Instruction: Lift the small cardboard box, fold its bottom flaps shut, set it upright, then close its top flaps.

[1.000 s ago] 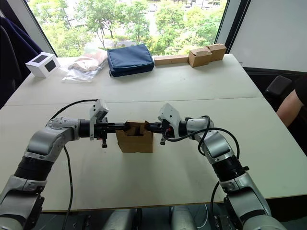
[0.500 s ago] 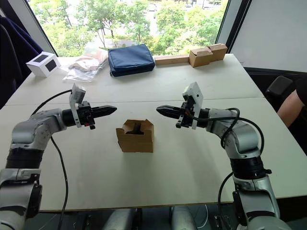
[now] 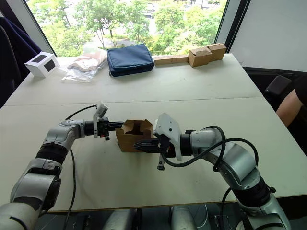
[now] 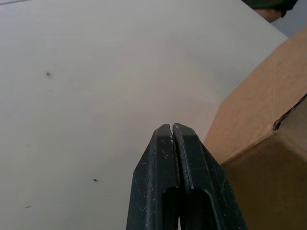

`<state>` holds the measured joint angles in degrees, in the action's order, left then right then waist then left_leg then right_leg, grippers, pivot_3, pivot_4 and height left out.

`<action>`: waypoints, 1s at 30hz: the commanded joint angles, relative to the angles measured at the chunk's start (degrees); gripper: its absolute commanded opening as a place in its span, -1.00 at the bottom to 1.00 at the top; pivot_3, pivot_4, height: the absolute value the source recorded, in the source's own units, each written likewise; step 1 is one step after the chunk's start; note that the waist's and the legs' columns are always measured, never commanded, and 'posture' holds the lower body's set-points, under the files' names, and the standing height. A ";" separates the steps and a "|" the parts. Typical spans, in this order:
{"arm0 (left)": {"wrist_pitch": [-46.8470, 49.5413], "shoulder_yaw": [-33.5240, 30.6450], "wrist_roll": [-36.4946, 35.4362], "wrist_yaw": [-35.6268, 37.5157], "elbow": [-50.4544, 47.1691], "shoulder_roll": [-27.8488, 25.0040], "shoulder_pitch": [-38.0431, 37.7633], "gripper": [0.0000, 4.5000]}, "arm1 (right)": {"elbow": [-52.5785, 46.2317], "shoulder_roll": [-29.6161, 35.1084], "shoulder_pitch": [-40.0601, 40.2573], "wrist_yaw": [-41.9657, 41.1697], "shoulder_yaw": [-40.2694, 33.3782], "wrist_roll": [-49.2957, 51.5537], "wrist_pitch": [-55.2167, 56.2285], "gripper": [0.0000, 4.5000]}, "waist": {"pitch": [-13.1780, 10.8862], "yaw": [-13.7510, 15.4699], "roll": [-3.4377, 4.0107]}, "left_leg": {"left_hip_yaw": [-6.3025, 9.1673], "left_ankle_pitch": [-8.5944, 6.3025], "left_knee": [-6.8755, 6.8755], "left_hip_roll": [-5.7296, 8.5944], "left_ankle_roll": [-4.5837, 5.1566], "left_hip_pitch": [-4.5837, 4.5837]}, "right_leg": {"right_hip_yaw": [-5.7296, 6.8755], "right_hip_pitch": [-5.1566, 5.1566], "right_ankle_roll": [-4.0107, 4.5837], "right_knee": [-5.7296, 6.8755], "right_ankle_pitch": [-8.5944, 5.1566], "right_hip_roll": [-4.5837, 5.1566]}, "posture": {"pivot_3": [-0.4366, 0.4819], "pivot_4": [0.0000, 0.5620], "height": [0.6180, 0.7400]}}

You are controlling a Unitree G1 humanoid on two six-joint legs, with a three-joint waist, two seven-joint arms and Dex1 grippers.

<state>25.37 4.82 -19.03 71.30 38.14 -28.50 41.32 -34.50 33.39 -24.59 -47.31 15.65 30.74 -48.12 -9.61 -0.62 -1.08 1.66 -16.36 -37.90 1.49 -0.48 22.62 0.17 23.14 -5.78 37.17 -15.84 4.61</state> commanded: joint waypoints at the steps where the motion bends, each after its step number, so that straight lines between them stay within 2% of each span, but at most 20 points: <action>1: -1.00 -0.43 0.34 1.46 -1.51 0.30 0.77 -0.99 | 1.85 -0.60 -1.60 2.07 1.76 -4.75 4.03 -1.00 | 0.00 -0.04 0.00 | 0.00 0.00 0.00 0.00 0.00 0.00 | 0.00 0.00 0.00 0.00 0.00 0.00 | -0.05 -0.47 0.95; 6: -3.33 -0.02 2.03 0.12 -2.82 1.19 -0.01 -0.99 | 5.49 -4.18 -4.00 4.12 2.65 -7.67 7.15 -1.00 | 0.00 -0.04 0.00 | 0.01 0.00 0.00 -0.01 0.00 0.00 | 0.00 0.02 0.00 0.01 0.00 -0.03 | -0.05 -0.47 0.95; 18: -1.98 -0.97 1.53 -0.48 -5.31 1.94 -0.28 -0.99 | 11.63 -6.20 -5.69 2.62 6.09 -12.39 11.13 -1.00 | 0.00 -0.08 0.00 | 0.01 0.00 -0.01 0.00 0.01 0.00 | 0.00 0.02 0.00 0.03 0.00 -0.03 | -0.05 -0.47 0.95; 25: -1.41 -1.29 1.50 -0.50 -6.40 1.00 -1.18 -0.99 | 16.64 -8.04 -6.11 1.85 6.69 -14.79 14.56 -1.00 | 0.00 -0.09 0.00 | 0.01 0.00 -0.01 0.00 0.01 0.00 | 0.00 0.02 0.00 0.03 0.00 -0.04 | -0.05 -0.47 0.95; 30: -1.66 -3.29 1.60 -3.19 -8.92 -1.23 -1.96 -0.99 | 18.67 -9.38 -6.17 1.32 6.47 -15.30 16.22 -1.00 | 0.00 -0.12 0.00 | 0.01 0.00 -0.01 -0.01 0.00 0.00 | 0.00 0.03 0.00 0.04 0.00 -0.04 | -0.05 -0.47 0.95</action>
<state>24.13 3.76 -16.94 69.32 31.66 -28.09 39.27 -15.10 24.64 -29.79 -45.78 22.82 15.63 -33.22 -9.61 -0.75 -1.08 1.67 -16.35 -37.91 1.48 -0.48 22.62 0.17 23.17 -5.78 37.21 -15.84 4.57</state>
